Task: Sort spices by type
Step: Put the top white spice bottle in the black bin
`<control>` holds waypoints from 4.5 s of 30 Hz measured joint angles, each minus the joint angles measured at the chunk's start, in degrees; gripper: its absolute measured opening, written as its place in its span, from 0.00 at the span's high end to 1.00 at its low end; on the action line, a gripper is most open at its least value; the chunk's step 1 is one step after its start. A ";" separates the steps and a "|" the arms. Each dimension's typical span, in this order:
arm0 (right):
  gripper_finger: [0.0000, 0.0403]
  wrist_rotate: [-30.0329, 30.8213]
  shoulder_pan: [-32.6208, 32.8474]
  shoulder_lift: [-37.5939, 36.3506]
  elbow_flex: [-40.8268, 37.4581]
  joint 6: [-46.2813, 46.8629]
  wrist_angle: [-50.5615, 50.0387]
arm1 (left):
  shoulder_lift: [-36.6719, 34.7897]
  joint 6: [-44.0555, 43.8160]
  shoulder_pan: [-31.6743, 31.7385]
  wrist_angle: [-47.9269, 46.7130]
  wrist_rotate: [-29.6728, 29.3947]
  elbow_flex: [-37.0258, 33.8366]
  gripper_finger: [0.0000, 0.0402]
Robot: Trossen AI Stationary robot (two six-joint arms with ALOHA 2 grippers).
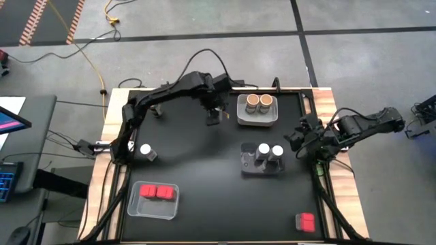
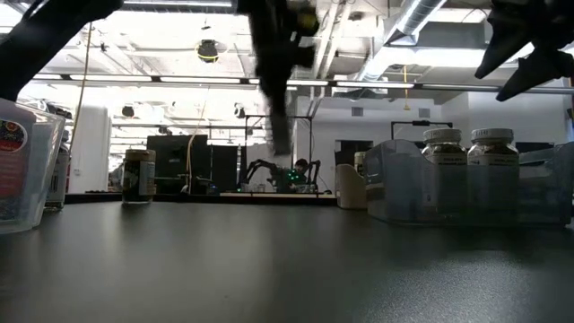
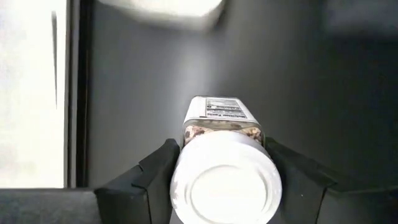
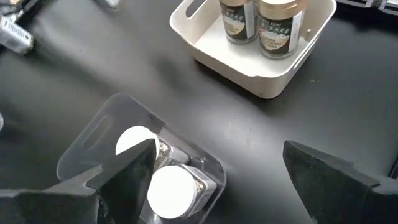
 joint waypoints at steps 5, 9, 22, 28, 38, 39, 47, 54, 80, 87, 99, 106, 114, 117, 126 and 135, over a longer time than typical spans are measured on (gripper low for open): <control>0.06 -1.79 0.04 0.02 0.00 -2.22 -0.01 | -0.06 -7.40 -7.20 0.08 0.06 8.50 0.48; 0.06 -2.00 0.09 0.03 0.00 -4.40 0.02 | -0.74 -12.70 -12.33 5.87 0.19 8.83 0.48; 0.06 -4.74 0.64 0.02 0.00 -6.77 0.21 | -0.81 -18.39 -20.90 14.36 -2.82 8.75 0.48; 0.06 -4.76 2.09 0.02 0.00 -6.75 0.44 | -0.15 -18.22 -24.51 13.57 -6.39 8.64 0.48; 0.06 -4.76 4.43 0.02 0.00 -7.11 0.38 | -0.19 -18.86 -26.09 12.44 -8.10 7.94 0.48; 0.06 -4.76 4.67 0.00 0.00 -7.17 0.44 | -0.19 -19.16 -26.09 12.52 -7.82 7.37 0.48; 0.06 -4.74 6.57 0.04 0.00 -21.71 16.36 | -0.13 -19.85 -26.24 12.36 -4.05 4.70 0.48; 0.06 -4.72 6.49 8.13 0.04 -42.73 33.93 | -0.13 -20.80 -26.02 12.55 -2.61 4.11 0.48; 0.11 -15.65 -1.18 32.26 0.02 -52.24 57.43 | -0.13 -22.51 -25.83 13.88 -2.54 4.11 0.48; 0.31 -16.96 -1.14 33.40 0.02 -52.13 57.94 | -0.13 -22.48 -25.85 13.90 -2.34 4.11 0.48; 0.46 -16.98 -1.14 33.38 0.02 -52.37 57.87 | -0.13 -21.89 -25.83 13.95 -2.30 4.11 0.48; 0.46 -16.89 -1.14 33.29 0.02 -51.62 57.12 | -0.13 -22.07 -25.82 15.52 -3.51 4.05 0.43; 0.46 -16.83 -1.11 31.07 -0.04 -48.03 49.82 | -0.30 -22.96 -24.93 16.41 -4.67 4.05 0.33; 0.46 -16.32 -1.12 27.69 -0.04 -45.47 45.14 | -0.73 -22.10 -24.69 18.00 -6.19 4.05 0.33; 0.46 -1.79 6.28 12.56 -0.02 -35.52 29.21 | -1.35 -18.56 -24.79 29.46 -8.81 1.16 0.33; 0.46 7.07 15.59 6.66 -0.02 -27.12 23.94 | -1.24 -20.82 -23.00 55.68 2.47 -12.10 0.33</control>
